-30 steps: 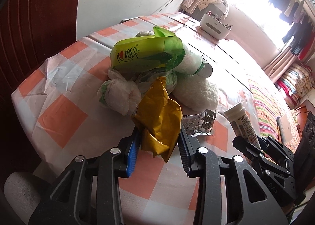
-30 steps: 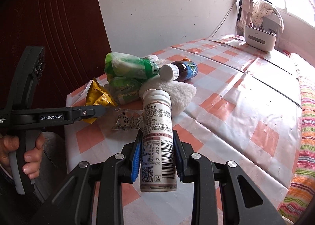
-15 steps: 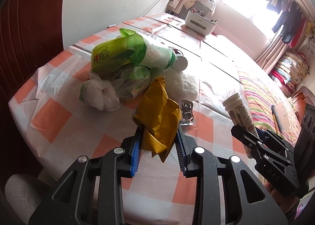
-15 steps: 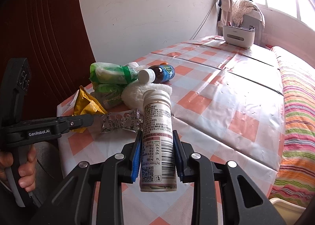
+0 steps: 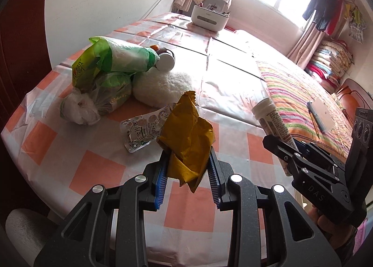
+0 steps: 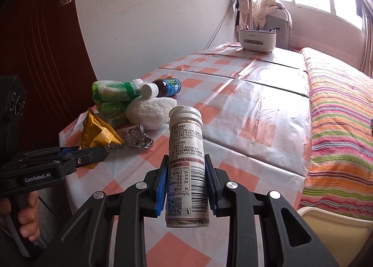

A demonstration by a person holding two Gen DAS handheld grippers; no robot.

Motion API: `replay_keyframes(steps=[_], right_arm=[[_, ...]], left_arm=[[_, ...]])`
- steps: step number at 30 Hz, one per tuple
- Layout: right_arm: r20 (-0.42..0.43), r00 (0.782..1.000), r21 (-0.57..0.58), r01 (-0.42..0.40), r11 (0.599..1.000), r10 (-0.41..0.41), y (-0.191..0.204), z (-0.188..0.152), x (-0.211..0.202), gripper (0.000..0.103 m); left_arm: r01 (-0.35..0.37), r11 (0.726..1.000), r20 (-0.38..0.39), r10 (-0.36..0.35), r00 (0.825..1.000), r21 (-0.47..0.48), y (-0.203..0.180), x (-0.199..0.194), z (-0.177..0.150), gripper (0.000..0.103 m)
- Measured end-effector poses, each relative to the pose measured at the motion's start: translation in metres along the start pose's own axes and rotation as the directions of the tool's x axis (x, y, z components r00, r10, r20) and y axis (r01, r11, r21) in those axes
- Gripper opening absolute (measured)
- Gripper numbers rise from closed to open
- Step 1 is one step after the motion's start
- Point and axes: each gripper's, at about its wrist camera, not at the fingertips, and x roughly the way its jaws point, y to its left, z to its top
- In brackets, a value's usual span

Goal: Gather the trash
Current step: 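Grasp the yellow wrapper with the left gripper and lift it, then drop the pill bottle into the cream bin with the right gripper while left carries the wrapper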

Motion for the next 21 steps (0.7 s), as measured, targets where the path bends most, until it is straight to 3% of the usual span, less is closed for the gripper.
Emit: replay_keyframes(steps=[11,16,21], right_arm=[[0.061,0.984,0.19,0.151,0.97,-0.165,-0.026,-0.025,-0.035,0.028],[0.073,0.963,0.281,0.231,0.932,-0.261,-0.044,-0.041,-0.054,0.028],[0.083,0.923,0.345,0.326,0.88,-0.375,-0.057,-0.054,-0.074,0.028]], left_arm=[[0.033,0.993,-0.038,-0.029,0.999,0.117,-0.047,0.006,-0.006,0.03],[0.064,0.982,-0.056,-0.055,0.997,0.175,-0.08,0.01,-0.013,0.03],[0.088,0.972,-0.077,-0.073,0.994,0.219,-0.109,0.012,-0.022,0.03]])
